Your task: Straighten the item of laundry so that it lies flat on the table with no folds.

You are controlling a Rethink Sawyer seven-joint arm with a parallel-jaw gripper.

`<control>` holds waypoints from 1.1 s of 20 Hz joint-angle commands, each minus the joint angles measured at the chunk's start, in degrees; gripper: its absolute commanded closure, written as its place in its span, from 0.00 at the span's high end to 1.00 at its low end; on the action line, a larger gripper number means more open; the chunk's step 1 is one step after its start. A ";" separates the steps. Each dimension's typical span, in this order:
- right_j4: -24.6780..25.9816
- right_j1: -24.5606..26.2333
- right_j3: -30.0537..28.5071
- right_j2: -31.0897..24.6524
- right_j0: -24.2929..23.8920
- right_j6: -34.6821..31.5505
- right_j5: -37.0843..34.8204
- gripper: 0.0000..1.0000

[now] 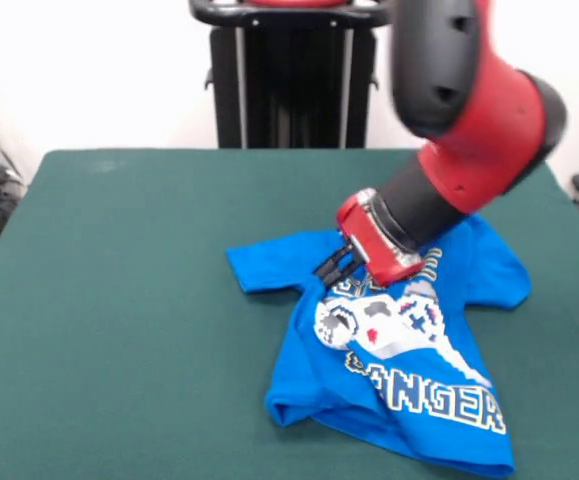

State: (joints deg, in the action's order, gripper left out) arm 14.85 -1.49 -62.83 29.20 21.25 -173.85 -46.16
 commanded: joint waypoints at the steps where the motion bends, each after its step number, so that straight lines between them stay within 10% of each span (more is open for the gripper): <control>1: 0.89 17.69 7.91 8.16 0.76 -23.24 -4.41 0.00; 22: -2.88 19.20 5.53 11.16 -0.08 -16.72 2.39 0.00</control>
State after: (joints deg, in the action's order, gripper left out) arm 14.76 13.31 -55.84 44.15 23.30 -175.76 -49.95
